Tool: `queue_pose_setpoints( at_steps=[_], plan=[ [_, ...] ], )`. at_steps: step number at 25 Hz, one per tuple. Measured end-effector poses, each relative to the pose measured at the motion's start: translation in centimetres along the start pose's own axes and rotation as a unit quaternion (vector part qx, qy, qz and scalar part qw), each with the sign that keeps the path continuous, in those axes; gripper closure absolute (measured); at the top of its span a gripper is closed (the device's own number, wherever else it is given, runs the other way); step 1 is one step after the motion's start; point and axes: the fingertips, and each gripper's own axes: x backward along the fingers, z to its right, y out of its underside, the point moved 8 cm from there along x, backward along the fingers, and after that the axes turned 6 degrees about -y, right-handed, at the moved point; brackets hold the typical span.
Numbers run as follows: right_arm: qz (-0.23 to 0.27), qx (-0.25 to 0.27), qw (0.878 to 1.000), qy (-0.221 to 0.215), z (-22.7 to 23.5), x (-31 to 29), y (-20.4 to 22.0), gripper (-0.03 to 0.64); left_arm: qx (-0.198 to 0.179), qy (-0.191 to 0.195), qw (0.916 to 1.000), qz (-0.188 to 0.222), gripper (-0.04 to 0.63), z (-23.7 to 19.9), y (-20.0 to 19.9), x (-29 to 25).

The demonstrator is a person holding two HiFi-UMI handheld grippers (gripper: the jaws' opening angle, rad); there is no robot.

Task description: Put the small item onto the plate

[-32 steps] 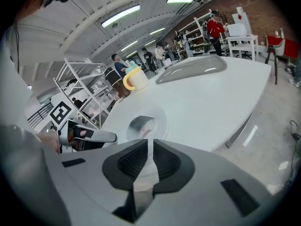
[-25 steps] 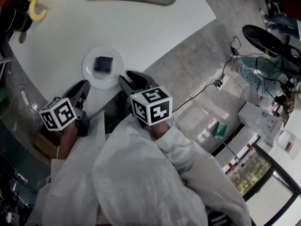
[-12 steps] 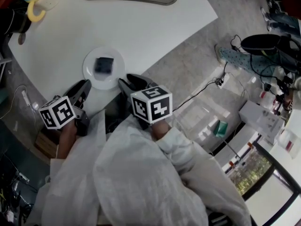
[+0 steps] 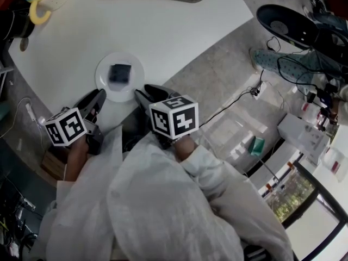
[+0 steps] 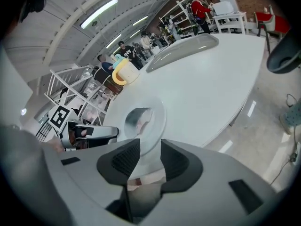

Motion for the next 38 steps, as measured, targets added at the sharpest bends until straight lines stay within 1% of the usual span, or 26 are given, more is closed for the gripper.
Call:
queue_pose_setpoints(
  at_steps=[4, 9, 14, 15, 17, 22, 24, 27, 29, 32, 35, 38],
  plan=[
    [0.000, -0.013, 1.000, -0.001, -0.1, -0.3, 0.1, 0.492, 0.005, 0.007, 1.0000, -0.004, 0.491, 0.0, -0.1, -0.3],
    [0.013, -0.046, 0.999, -0.006, -0.3, -0.6, -0.2, 0.493, 0.004, 0.004, 1.0000, -0.005, 0.491, -0.2, -0.4, -0.2],
    [0.016, -0.047, 0.999, 0.004, -0.1, -0.3, -0.2, 0.498, 0.008, 0.004, 1.0000, -0.004, 0.492, 0.0, -0.3, -0.1],
    [0.016, -0.048, 0.999, 0.008, 0.0, -0.3, -0.3, 0.509, 0.007, 0.002, 1.0000, -0.004, 0.494, 0.0, -0.4, -0.1],
    [0.018, -0.055, 0.998, 0.012, 0.1, -0.4, -0.3, 0.537, 0.001, -0.003, 1.0000, -0.003, 0.495, 0.0, -0.4, -0.1],
    [0.033, -0.069, 0.997, 0.010, 0.2, -0.4, -0.3, 0.543, -0.015, -0.013, 0.9998, 0.003, 0.506, -0.1, -0.2, -0.1],
    [0.043, -0.070, 0.997, 0.008, 0.2, 0.0, -0.4, 0.545, -0.009, -0.014, 0.9998, 0.008, 0.522, 0.2, -0.1, 0.0],
    [0.053, -0.065, 0.996, 0.006, 0.2, 0.5, -0.3, 0.548, 0.003, -0.012, 0.9998, 0.015, 0.529, 0.7, 0.0, 0.1],
    [0.053, -0.060, 0.997, 0.009, 0.2, 0.4, -0.3, 0.548, -0.005, -0.017, 0.9996, 0.020, 0.529, 0.7, 0.0, 0.1],
    [0.044, -0.050, 0.998, 0.014, 0.2, 0.3, -0.1, 0.548, -0.029, -0.029, 0.9989, 0.021, 0.528, 0.8, 0.2, 0.0],
    [0.042, -0.045, 0.998, 0.024, 0.3, 0.3, 0.1, 0.548, -0.035, -0.025, 0.9990, 0.014, 0.528, 0.8, 0.4, -0.1],
    [0.045, -0.052, 0.997, 0.024, 0.3, 0.6, 0.0, 0.547, -0.045, -0.020, 0.9987, 0.014, 0.528, 1.0, 0.4, 0.0]
  ],
)
